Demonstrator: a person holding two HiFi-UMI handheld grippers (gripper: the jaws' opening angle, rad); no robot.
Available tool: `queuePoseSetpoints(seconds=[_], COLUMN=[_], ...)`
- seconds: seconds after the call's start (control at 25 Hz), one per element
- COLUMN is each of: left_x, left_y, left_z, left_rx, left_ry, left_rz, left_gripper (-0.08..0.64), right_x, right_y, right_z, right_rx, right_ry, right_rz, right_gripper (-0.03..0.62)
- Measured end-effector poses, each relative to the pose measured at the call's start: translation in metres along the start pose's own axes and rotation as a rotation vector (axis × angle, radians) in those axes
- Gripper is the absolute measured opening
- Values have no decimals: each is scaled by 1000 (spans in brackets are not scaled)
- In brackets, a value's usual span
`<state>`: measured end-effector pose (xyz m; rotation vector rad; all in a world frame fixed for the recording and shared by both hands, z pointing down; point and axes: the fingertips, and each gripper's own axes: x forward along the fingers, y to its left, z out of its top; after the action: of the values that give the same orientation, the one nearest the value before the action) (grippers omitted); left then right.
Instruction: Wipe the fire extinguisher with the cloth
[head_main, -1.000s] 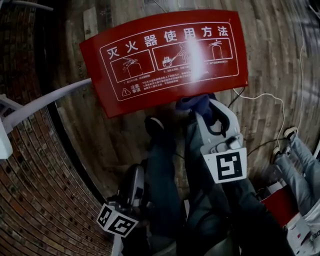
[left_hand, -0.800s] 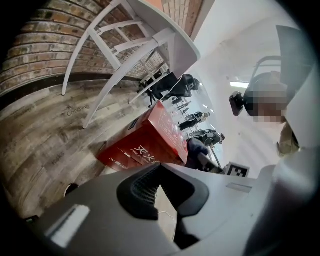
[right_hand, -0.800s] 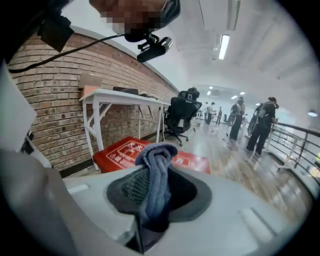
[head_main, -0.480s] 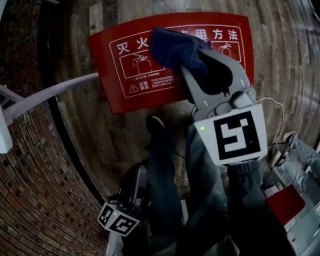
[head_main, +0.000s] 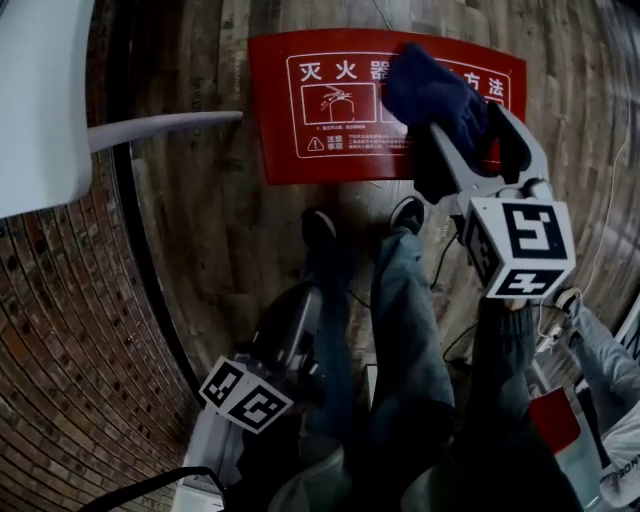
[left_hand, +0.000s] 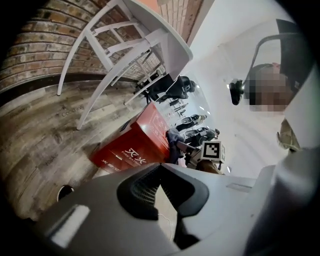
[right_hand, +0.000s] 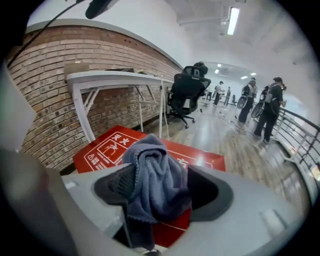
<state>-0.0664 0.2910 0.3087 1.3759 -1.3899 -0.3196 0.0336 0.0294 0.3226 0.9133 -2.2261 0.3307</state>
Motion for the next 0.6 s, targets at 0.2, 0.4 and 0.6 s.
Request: queuePoseSetpoints(seconds=[0.2, 0.4, 0.6], left_x=[6, 7, -2], left_y=[-31, -58, -82], left_z=[19, 16, 15], left_rx=[76, 118, 114], left_ry=[3, 42, 49], left_rz=[-33, -53, -45], left_gripper=[-2, -2, -2], right_x=[-3, -16, -35], right_y=[-34, -41, -55], right_z=[-15, -11, -17], right_rx=[130, 127, 156], right_ry=[80, 125, 160], right_rz=[-84, -71, -78], right_gripper=[321, 373, 373])
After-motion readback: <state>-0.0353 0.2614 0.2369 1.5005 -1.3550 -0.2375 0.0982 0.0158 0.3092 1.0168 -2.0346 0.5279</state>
